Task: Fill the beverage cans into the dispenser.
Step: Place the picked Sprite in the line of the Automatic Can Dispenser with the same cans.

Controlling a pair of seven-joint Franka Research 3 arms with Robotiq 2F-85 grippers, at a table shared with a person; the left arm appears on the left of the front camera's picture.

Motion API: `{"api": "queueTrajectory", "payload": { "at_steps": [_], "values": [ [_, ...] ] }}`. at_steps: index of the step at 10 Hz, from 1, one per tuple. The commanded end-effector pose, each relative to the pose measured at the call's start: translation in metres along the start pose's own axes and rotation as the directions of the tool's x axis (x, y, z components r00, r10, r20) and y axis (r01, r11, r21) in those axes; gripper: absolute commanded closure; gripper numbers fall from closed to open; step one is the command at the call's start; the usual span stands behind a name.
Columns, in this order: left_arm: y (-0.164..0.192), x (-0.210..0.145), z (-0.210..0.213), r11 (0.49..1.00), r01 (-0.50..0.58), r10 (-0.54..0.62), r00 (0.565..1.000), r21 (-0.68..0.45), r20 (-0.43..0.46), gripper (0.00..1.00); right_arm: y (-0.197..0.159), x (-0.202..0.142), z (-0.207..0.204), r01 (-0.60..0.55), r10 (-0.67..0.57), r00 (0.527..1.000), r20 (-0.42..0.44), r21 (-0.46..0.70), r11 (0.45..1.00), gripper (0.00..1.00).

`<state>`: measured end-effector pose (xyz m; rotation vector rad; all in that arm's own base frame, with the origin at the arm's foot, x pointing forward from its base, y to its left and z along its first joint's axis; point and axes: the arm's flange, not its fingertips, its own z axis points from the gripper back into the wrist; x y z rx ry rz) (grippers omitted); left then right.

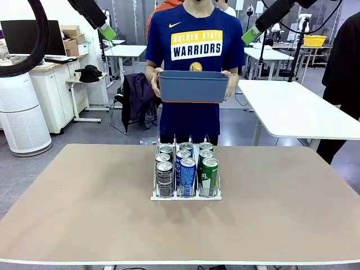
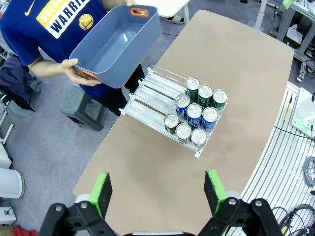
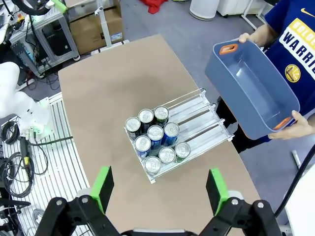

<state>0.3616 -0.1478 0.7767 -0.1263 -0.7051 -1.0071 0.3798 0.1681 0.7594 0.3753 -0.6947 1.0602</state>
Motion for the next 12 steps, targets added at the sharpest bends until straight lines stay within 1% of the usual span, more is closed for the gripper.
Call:
{"api": "queueTrajectory", "payload": {
  "at_steps": [1,12],
  "values": [
    [0.0010,-0.0021,0.0013,1.000,0.000,0.000,1.000,-0.004,-0.011,0.00,0.0006,-0.0003,0.0004,-0.007,0.007,1.000,0.004,0.005,1.000,0.00],
    [0.0010,-0.0021,0.0013,1.000,0.000,0.000,1.000,-0.004,-0.011,0.00,0.0006,-0.0003,0.0004,-0.007,0.007,1.000,0.004,0.005,1.000,0.00]
  ]
}}
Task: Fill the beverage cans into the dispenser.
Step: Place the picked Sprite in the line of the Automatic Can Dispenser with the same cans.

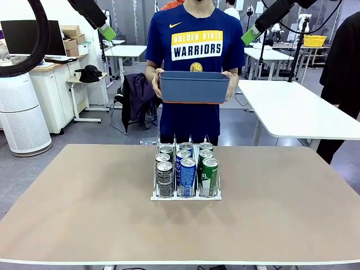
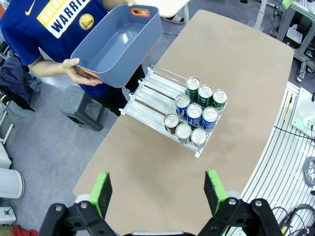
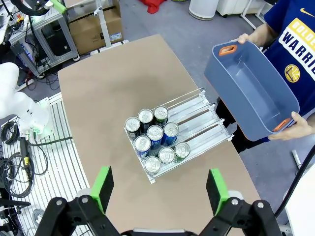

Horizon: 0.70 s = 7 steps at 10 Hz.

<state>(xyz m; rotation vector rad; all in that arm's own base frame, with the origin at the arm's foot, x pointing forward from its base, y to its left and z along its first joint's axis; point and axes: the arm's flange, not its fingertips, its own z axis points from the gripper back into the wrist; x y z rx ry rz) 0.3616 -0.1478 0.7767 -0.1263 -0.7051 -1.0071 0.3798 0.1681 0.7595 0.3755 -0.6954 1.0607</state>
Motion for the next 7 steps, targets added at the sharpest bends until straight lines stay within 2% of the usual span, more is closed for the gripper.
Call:
{"api": "queueTrajectory", "payload": {
  "at_steps": [1,7],
  "values": [
    [0.0010,-0.0021,0.0013,1.000,0.000,0.000,1.000,-0.004,-0.011,0.00,0.0007,-0.0004,0.0003,-0.006,0.006,1.000,0.003,0.005,1.000,0.00],
    [0.0010,-0.0021,0.0013,1.000,0.000,0.000,1.000,-0.004,-0.011,0.00,0.0007,-0.0004,0.0003,-0.006,0.006,1.000,0.003,0.005,1.000,0.00]
  ]
}}
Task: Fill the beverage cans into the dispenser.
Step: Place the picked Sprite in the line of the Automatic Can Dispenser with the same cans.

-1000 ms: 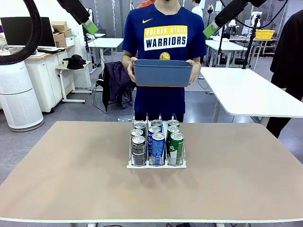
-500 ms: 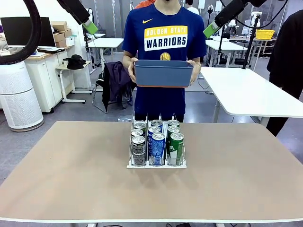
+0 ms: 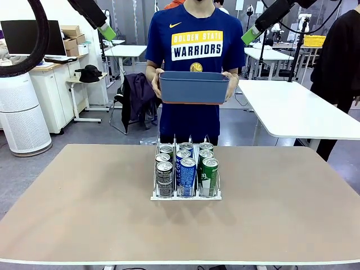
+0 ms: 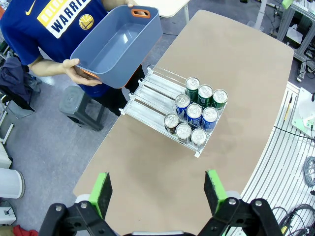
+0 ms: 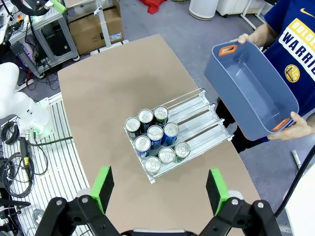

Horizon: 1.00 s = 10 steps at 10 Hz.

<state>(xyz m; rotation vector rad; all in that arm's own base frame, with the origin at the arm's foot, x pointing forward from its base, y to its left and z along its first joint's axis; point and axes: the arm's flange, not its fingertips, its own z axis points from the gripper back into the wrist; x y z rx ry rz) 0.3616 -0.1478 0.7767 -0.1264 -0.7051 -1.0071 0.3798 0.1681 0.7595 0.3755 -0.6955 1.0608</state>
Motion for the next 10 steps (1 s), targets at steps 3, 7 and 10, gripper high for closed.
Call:
{"api": "queueTrajectory", "payload": {
  "at_steps": [3,7,10],
  "values": [
    [0.0010,-0.0021,0.0013,1.000,0.000,0.000,1.000,-0.004,-0.011,0.00,0.0007,-0.0004,0.0003,-0.006,0.006,1.000,0.003,0.005,1.000,0.00],
    [0.0010,-0.0021,0.0013,1.000,0.000,0.000,1.000,-0.004,-0.011,0.00,0.0007,-0.0004,0.0003,-0.006,0.006,1.000,0.003,0.005,1.000,0.00],
    [0.0010,-0.0021,0.0013,1.000,0.000,0.000,1.000,-0.004,-0.011,0.00,0.0007,-0.0004,0.0003,-0.006,0.006,1.000,0.003,0.005,1.000,0.00]
  ]
}}
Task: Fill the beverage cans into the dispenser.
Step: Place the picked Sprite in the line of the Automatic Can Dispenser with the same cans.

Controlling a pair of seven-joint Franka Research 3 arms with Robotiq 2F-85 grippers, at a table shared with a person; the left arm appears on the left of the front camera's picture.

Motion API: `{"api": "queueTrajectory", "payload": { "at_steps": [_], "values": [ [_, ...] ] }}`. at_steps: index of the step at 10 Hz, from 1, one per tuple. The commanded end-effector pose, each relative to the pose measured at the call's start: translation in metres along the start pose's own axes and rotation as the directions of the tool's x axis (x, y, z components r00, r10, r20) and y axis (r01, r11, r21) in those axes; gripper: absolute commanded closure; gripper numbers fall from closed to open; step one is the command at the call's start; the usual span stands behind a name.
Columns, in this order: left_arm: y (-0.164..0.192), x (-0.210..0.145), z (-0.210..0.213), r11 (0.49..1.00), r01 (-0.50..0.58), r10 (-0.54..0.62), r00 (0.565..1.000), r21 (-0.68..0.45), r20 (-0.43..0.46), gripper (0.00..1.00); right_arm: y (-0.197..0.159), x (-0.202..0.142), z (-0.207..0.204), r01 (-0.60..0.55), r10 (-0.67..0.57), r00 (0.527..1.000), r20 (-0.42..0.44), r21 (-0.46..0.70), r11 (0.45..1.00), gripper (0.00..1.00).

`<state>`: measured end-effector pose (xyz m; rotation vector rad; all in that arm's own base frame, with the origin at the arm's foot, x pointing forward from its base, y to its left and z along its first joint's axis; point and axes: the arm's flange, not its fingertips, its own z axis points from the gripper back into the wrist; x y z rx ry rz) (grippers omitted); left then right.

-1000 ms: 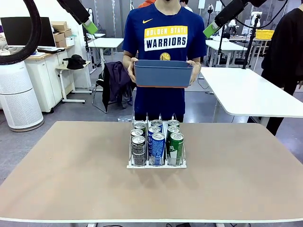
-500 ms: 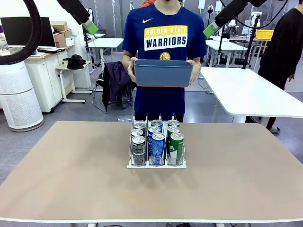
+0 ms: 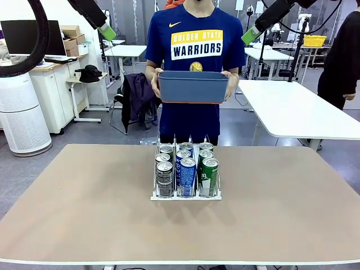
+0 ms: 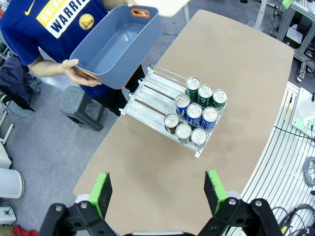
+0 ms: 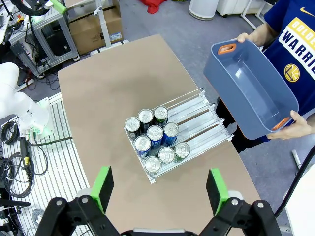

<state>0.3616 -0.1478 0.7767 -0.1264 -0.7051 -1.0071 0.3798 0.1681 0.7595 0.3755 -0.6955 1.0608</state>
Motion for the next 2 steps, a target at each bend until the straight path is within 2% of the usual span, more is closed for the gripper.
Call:
{"api": "queueTrajectory", "payload": {
  "at_steps": [1,2],
  "values": [
    [0.0010,-0.0021,0.0013,1.000,0.000,0.000,1.000,-0.004,-0.011,0.00,0.0007,-0.0005,0.0003,-0.006,0.006,1.000,0.003,0.005,1.000,0.00],
    [0.0010,-0.0021,0.0013,1.000,0.000,0.000,1.000,-0.004,-0.011,0.00,0.0007,-0.0005,0.0003,-0.006,0.006,1.000,0.003,0.005,1.000,0.00]
  ]
}}
